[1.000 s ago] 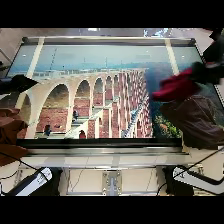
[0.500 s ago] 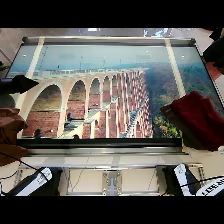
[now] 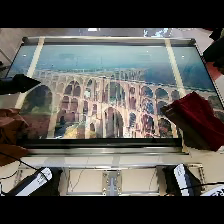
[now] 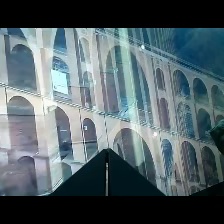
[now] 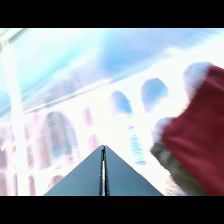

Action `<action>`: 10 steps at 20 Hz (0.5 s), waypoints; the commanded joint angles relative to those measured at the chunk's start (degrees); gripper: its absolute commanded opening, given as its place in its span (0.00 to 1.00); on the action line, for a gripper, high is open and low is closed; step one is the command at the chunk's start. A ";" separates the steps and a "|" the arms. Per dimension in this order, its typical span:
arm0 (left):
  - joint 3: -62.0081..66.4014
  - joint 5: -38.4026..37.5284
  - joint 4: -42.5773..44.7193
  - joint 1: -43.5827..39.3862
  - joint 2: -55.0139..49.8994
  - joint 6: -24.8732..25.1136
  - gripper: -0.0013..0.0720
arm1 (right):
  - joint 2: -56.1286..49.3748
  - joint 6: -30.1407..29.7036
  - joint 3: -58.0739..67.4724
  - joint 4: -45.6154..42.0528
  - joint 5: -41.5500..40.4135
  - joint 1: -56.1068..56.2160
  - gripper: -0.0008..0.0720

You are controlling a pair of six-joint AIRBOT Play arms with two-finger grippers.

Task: Fold the shirts.

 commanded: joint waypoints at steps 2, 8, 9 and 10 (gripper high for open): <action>-0.04 -0.31 -1.01 0.02 -0.02 -0.46 0.04 | -1.77 -7.34 2.21 -2.49 1.01 19.71 0.03; -0.04 -0.68 -1.20 0.02 -0.02 -0.63 0.04 | -3.41 -5.25 2.21 -12.87 0.04 31.15 0.03; -0.04 -0.70 -1.20 0.02 -0.02 -0.61 0.04 | -3.41 -5.29 2.27 -11.74 -1.22 31.34 0.03; -0.04 -0.68 -1.20 0.02 -0.02 -0.63 0.04 | -3.41 -5.29 2.38 -11.58 -1.97 31.34 0.03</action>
